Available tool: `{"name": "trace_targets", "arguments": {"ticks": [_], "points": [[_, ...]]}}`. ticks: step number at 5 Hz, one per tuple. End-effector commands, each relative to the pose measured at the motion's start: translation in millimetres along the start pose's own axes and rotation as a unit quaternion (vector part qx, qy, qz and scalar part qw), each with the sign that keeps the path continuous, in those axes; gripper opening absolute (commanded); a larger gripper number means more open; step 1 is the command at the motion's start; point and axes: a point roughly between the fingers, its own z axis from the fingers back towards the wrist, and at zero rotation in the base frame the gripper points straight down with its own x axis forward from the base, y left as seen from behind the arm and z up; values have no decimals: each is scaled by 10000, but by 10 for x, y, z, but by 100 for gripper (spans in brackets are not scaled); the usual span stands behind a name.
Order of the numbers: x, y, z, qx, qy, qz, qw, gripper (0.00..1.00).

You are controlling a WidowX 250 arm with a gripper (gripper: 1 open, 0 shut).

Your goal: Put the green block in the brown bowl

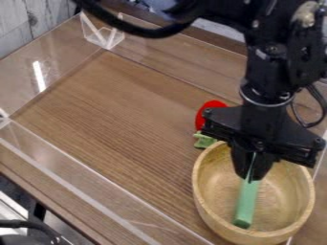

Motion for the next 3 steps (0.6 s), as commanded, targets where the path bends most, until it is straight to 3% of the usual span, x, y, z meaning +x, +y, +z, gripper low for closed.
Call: {"name": "trace_targets", "arguments": {"ticks": [1,2,3], "points": [[46,-39,111,-70,-208,-24,9998,100],[67,-25,74,-36,-238,29,9997,0],[83,-14,31,1,-266,83,9996,0]]}}
